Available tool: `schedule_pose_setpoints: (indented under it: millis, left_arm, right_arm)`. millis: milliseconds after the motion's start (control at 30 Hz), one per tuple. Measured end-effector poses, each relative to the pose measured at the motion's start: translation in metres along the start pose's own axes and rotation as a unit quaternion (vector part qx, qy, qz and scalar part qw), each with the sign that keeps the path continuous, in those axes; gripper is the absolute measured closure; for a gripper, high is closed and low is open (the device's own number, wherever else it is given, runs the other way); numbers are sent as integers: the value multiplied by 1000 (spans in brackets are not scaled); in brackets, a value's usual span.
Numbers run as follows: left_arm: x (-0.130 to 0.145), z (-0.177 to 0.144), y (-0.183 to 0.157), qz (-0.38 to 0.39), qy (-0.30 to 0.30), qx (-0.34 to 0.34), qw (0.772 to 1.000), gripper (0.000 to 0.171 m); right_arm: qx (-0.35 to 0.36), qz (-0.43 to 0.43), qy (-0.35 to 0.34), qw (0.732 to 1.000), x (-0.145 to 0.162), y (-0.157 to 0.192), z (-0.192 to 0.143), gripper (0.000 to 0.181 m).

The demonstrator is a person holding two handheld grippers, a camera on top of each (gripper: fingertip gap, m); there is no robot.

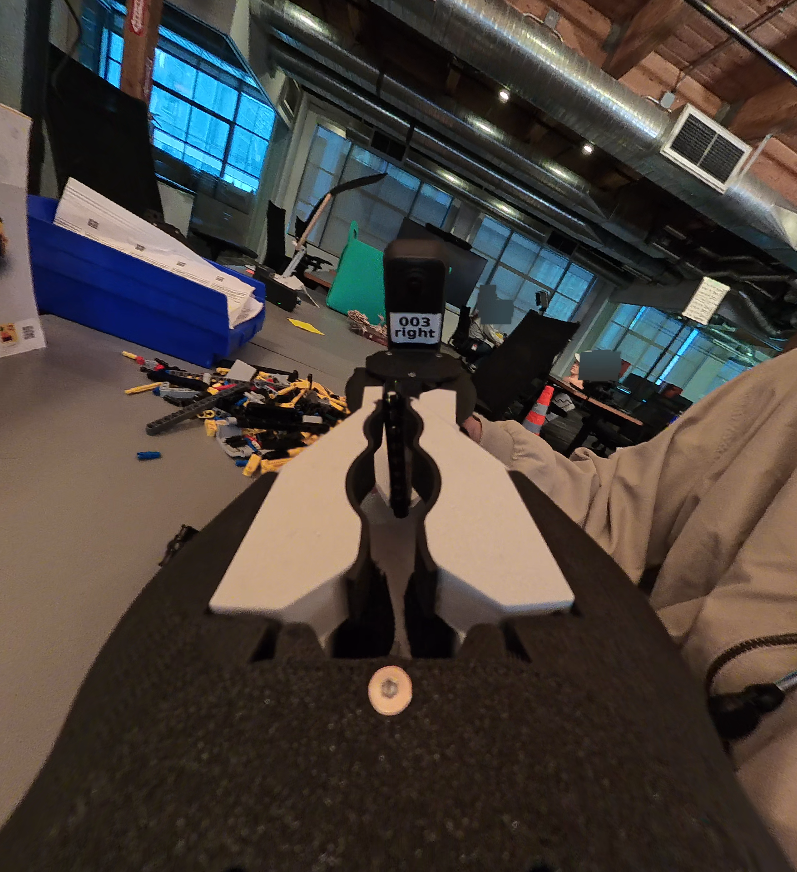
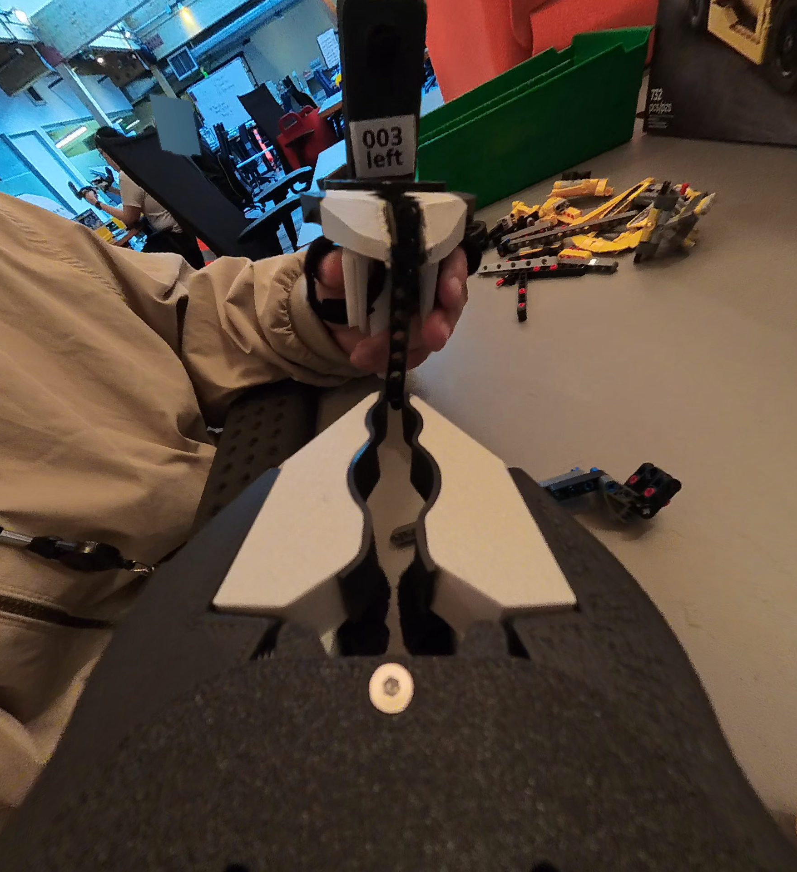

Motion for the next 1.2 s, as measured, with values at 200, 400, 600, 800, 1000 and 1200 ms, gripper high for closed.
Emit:
schedule_pose_setpoints:
  millis: [200, 400, 600, 800, 1000, 1200]
  left_arm:
    - [11, 5, -5, 28, 36, 11, 999, 155]
    - [20, 11, -11, 41, 71, 18, 996, 165]
    - [18, 11, -12, 30, 68, 26, 997, 165]
    - [21, 6, -14, 83, 122, 20, 989, 164]
    - [13, -14, 4, 95, 114, -19, 989, 165]
    - [33, 3, 20, 113, 166, -109, 973, 165]
  right_arm:
    - [-10, 8, -43, 999, -8, 0, -8, 178]
    - [-27, 26, -47, 998, -9, 3, -6, 177]
    - [-27, 23, -54, 998, -11, 5, -6, 178]
    - [-19, -14, -22, 999, -10, 5, -9, 178]
    - [110, -10, -101, 989, -21, -16, -128, 178]
    - [427, 58, 115, 895, 47, -53, -232, 176]
Point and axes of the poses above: each gripper's, where its closed fingertips meet, z out along the fingers, x out of its underside, y = z × x across the jaws, the point moved 6 cm from there along -z, back along the fingers, and after that the axes turned 7 degrees about -x, right-handed, at the moved point
